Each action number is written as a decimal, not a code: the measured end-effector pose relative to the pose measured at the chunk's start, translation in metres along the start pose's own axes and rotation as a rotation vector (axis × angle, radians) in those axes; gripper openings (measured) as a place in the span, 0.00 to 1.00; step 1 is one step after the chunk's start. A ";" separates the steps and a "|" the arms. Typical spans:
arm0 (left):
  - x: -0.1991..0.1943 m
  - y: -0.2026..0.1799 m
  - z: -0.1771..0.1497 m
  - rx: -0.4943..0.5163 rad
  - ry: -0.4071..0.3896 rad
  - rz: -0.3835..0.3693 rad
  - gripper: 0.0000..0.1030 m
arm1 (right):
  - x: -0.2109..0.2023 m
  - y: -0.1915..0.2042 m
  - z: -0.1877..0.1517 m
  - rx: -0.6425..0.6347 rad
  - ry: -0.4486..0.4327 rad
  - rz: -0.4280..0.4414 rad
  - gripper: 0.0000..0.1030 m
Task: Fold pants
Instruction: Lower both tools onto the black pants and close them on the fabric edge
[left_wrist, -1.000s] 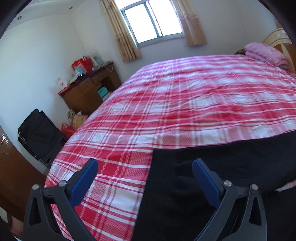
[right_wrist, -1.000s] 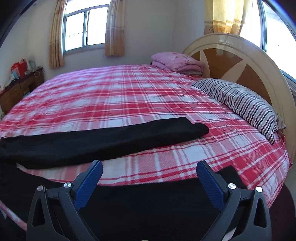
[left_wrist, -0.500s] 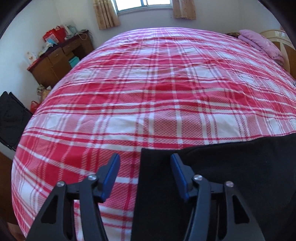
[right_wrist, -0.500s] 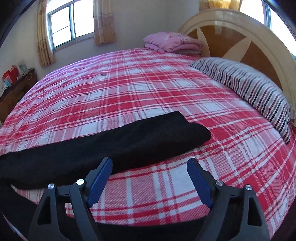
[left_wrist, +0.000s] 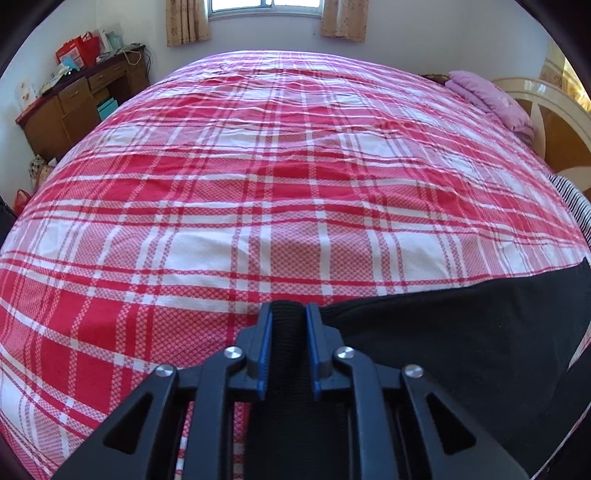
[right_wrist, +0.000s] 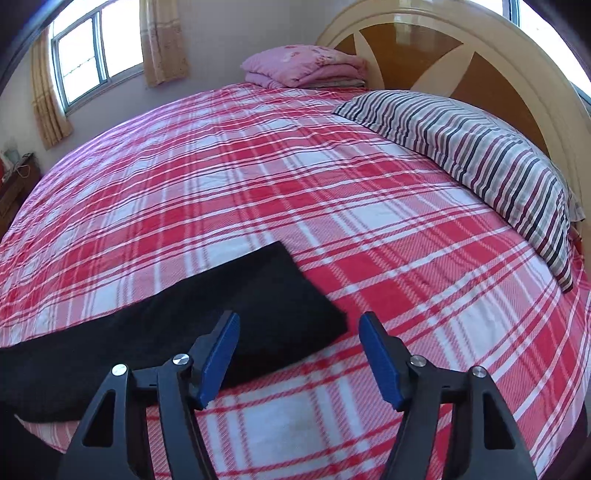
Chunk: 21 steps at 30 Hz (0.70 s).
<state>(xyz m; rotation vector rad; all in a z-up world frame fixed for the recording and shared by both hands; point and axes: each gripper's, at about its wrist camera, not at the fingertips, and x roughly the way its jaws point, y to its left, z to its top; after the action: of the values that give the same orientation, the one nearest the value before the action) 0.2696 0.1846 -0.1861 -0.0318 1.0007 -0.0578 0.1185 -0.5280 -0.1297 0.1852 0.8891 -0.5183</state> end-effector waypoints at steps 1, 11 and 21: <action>0.001 -0.002 0.002 0.009 0.002 0.011 0.16 | 0.002 -0.003 0.004 0.002 -0.003 -0.002 0.66; 0.006 -0.002 0.005 -0.003 0.006 0.023 0.16 | 0.049 -0.002 0.046 -0.036 0.057 0.081 0.66; 0.007 -0.002 0.005 -0.002 0.010 0.012 0.16 | 0.102 0.021 0.051 -0.127 0.188 0.117 0.42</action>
<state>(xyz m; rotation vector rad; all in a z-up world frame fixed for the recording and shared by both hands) 0.2781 0.1824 -0.1891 -0.0273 1.0107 -0.0457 0.2170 -0.5645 -0.1783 0.1710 1.0845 -0.3372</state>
